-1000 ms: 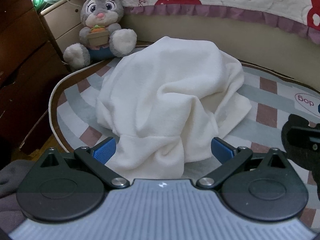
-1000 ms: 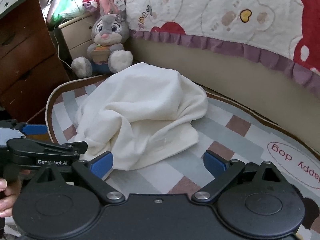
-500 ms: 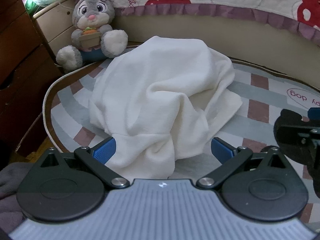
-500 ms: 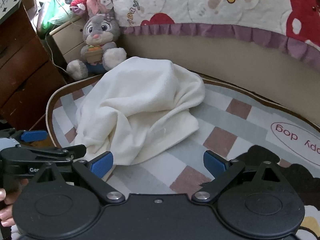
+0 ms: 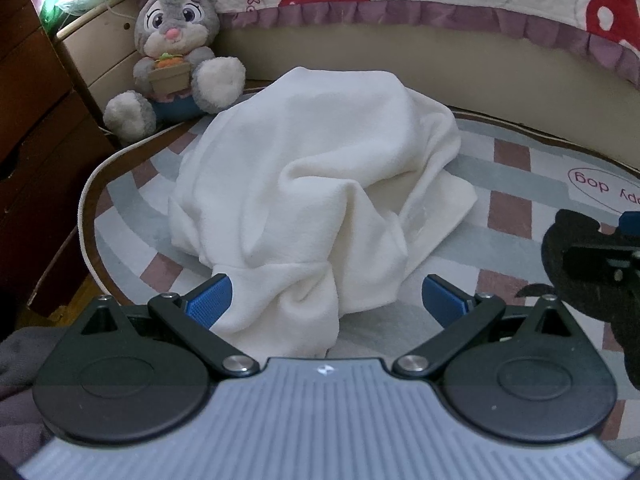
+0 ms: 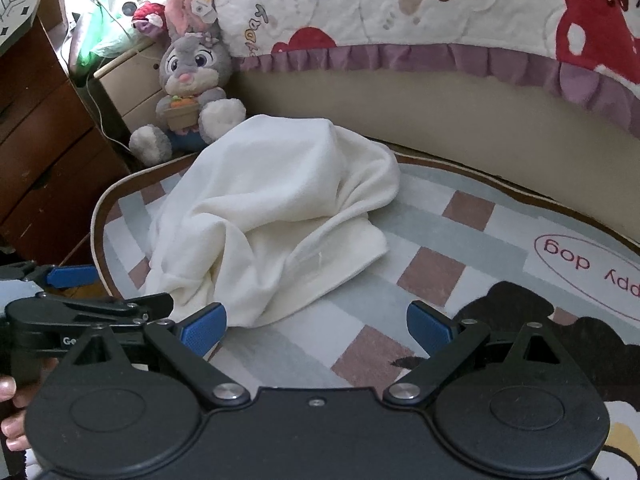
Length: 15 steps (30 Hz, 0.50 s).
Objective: Fold clothes
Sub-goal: 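Move both grippers toward the crumpled cream fleece garment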
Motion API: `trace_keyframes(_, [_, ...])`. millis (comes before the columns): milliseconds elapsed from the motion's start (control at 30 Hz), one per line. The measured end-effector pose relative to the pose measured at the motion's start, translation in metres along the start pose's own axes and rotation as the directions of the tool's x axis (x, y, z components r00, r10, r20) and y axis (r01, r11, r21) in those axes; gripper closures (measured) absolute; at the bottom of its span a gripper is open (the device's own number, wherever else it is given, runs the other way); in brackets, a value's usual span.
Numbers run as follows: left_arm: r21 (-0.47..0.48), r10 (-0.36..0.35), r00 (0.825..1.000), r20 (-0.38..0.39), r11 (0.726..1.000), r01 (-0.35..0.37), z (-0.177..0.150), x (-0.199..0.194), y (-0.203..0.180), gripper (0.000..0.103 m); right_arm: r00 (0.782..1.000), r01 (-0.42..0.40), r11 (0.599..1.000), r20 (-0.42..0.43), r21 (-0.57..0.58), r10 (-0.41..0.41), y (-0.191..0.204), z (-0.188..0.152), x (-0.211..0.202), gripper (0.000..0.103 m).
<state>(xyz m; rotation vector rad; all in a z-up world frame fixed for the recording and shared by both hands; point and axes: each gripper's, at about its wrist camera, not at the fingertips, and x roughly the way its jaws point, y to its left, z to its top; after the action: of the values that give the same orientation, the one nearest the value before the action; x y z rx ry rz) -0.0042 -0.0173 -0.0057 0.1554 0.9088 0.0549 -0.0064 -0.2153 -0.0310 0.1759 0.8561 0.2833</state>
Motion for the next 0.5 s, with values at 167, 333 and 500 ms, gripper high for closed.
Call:
trace_keyframes(167, [0.011,-0.005,1.0,-0.004,1.0,0.005,0.0,0.001,-0.004,0.0,1.0,0.003,1.0,-0.004,-0.003,-0.003,-0.002,0.0,0.0,0.004])
trace_keyframes(333, [0.014,-0.005,1.0,-0.011,1.0,0.006,-0.001,0.005,-0.006,0.0,1.0,0.001,1.0,-0.005,0.0,-0.001,-0.003,0.0,0.0,0.004])
trace_keyframes(500, [-0.001,-0.007,1.0,-0.002,1.0,0.007,-0.003,0.012,-0.004,0.0,1.0,-0.008,1.0,-0.003,0.013,0.009,-0.006,-0.002,0.001,0.004])
